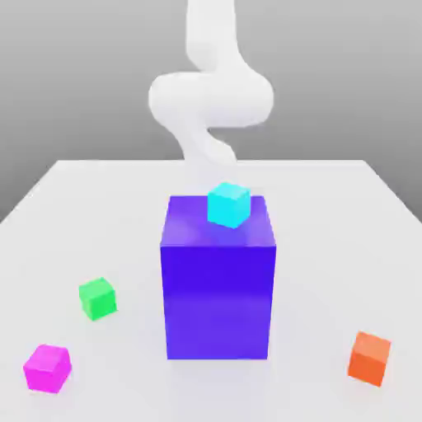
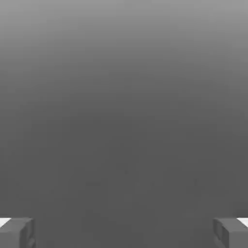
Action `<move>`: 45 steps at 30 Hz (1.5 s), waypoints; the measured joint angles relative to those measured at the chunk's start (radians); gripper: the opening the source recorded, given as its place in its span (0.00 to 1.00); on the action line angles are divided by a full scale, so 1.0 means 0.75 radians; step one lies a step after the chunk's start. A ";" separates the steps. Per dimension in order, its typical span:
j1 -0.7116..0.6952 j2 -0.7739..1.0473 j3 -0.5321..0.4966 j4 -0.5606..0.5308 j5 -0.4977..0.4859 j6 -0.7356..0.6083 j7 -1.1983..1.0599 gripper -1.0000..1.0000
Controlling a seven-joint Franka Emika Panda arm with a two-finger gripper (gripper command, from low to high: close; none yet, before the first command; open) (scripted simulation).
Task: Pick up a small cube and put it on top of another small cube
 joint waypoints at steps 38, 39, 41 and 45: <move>-0.664 1.542 -0.004 -0.127 -0.018 0.691 1.507 0.00; -0.664 1.542 -0.004 -0.127 -0.018 0.692 1.507 0.00; -0.663 1.562 -0.006 -0.123 -0.020 0.708 1.509 0.00; -0.675 1.426 0.008 -0.151 -0.007 0.601 1.500 0.00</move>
